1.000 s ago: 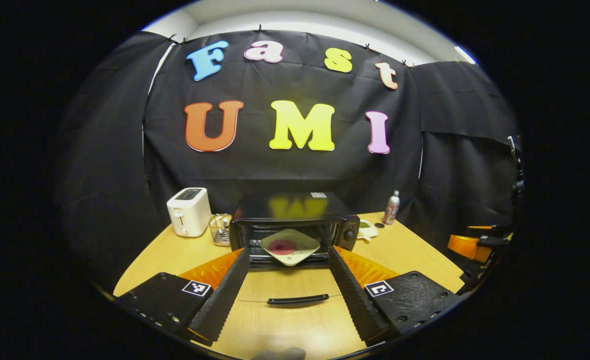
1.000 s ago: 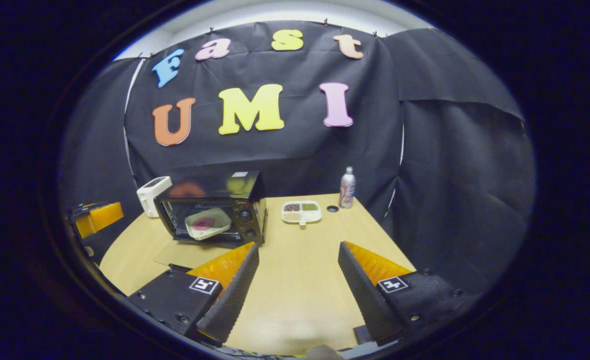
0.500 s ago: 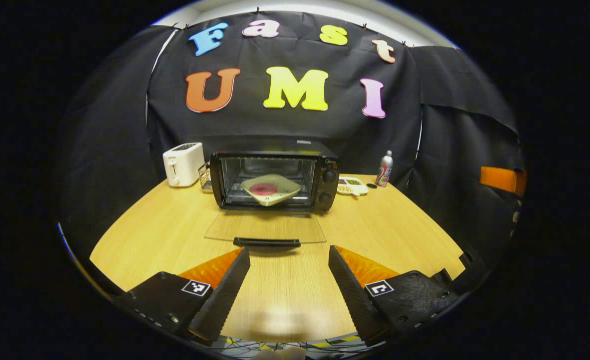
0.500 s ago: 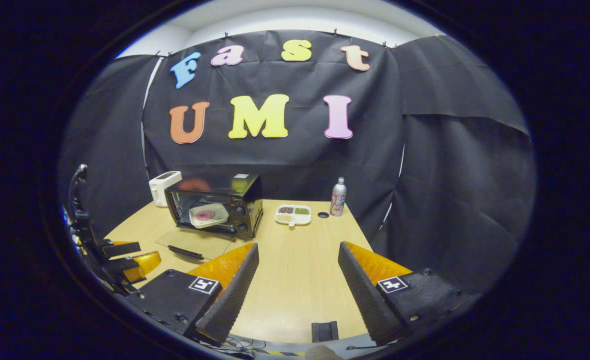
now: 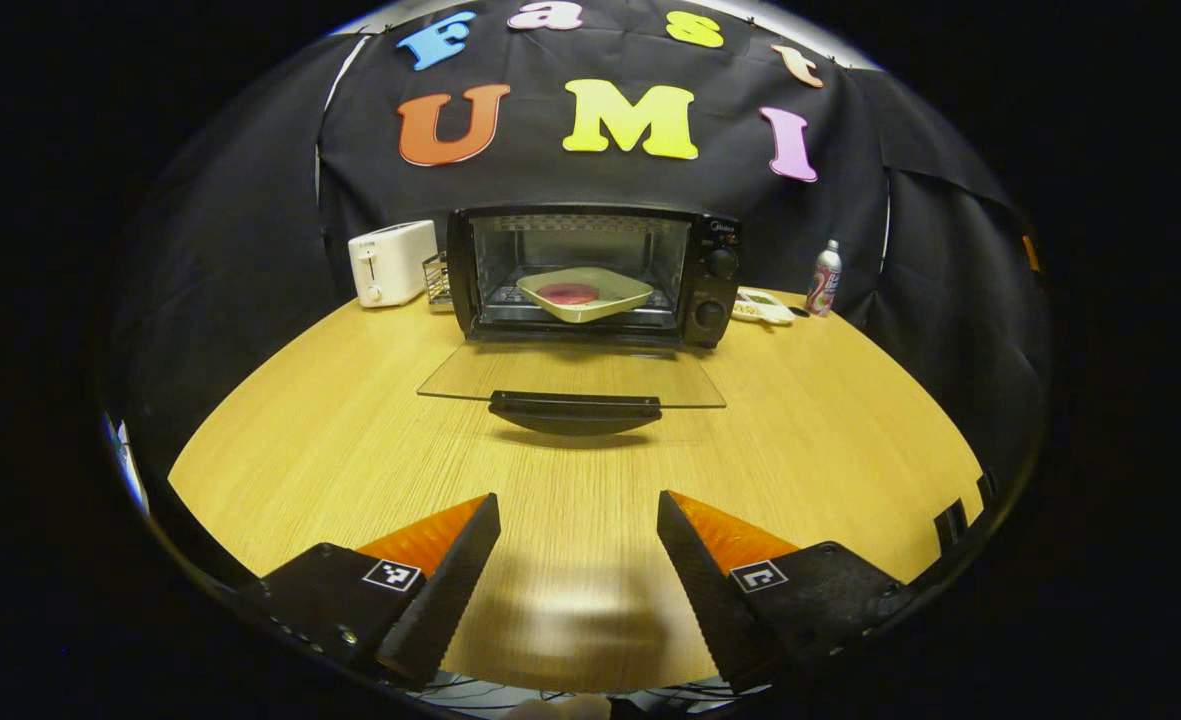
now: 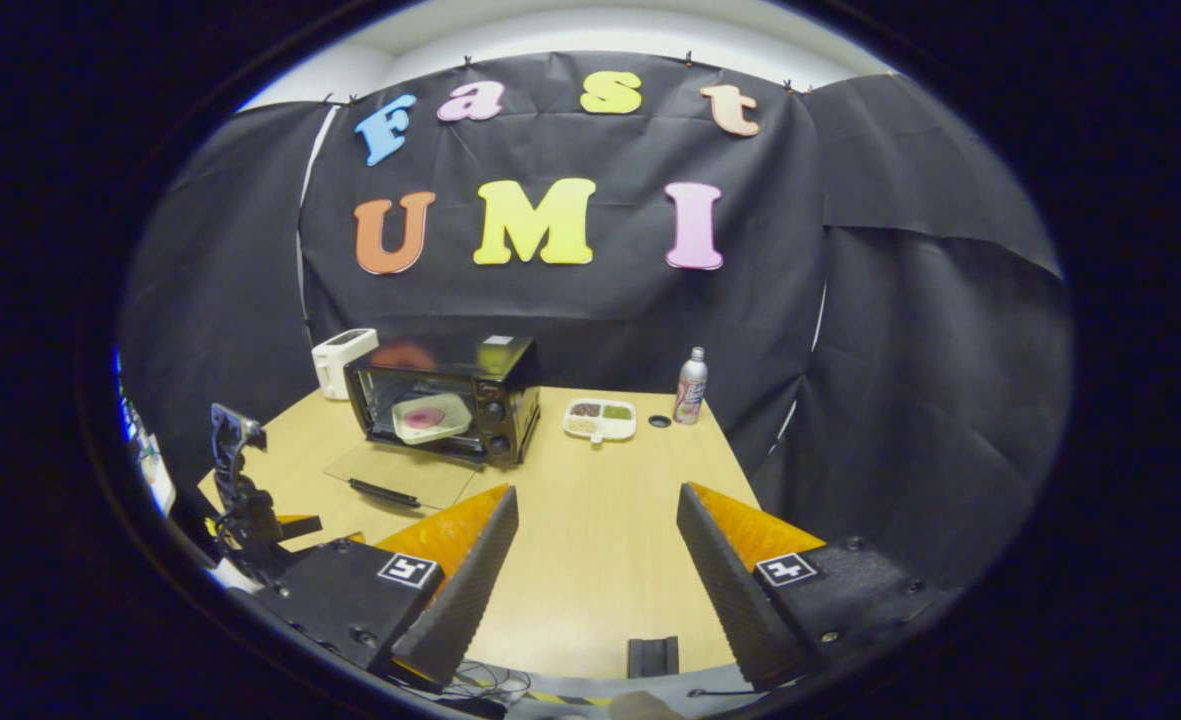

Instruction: Open the electric oven with the left hand, put the food in, and close the electric oven.

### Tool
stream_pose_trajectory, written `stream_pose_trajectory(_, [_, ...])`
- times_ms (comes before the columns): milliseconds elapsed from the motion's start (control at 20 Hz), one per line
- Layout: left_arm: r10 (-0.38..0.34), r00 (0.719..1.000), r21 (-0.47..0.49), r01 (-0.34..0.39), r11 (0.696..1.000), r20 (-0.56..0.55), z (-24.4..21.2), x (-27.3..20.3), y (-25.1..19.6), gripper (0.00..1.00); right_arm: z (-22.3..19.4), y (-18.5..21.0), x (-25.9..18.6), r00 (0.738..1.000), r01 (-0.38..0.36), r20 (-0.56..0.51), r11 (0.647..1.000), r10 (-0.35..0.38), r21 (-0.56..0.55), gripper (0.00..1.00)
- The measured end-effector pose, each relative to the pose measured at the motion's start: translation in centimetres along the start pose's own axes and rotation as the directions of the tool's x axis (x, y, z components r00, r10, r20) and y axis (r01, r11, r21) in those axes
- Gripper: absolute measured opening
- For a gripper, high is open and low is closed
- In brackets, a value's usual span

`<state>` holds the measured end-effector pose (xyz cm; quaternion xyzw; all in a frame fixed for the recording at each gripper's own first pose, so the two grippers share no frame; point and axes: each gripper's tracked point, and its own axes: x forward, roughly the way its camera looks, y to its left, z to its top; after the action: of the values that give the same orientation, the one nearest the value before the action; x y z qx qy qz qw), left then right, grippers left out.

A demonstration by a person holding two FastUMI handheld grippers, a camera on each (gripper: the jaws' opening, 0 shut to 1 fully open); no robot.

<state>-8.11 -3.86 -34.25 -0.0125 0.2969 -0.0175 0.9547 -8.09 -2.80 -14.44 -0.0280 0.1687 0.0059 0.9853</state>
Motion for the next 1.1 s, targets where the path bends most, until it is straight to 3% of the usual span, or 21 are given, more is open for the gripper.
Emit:
stream_pose_trajectory(100, [-0.014, 1.0, 0.01, 0.014, 1.0, -0.011, 0.0, 1.8, 0.0, 1.0, 0.6, 0.6, 0.6, 1.0, 0.005, -0.009, 1.0, -0.005, 0.004, 0.96])
stream_pose_trajectory(150, [-0.021, 1.0, 0.022, 0.021, 1.0, -0.01, 0.2, 2.7, -0.1, 0.96, 1.0, 0.7, 0.8, 1.0, 0.015, -0.007, 1.0, -0.015, 0.003, 0.96])
stream_pose_trajectory(600, [-0.055, 0.997, 0.068, 0.059, 0.996, -0.061, 0.2, 9.3, 0.5, 0.96, 2.5, 2.2, 3.7, 0.996, 0.088, -0.03, 0.996, -0.087, 0.026, 0.96])
stream_pose_trajectory(950, [-0.078, 0.995, 0.056, 0.082, 0.995, -0.062, 1.0, 10.0, 0.6, 0.96, 2.7, 3.5, 4.9, 0.993, 0.112, -0.043, 0.994, -0.111, 0.019, 1.0])
stream_pose_trajectory(1100, [-0.092, 0.993, 0.039, 0.095, 0.995, -0.07, 1.4, 9.9, 0.5, 0.96, 2.8, 4.0, 5.2, 0.993, 0.115, -0.042, 0.993, -0.114, 0.028, 0.96])
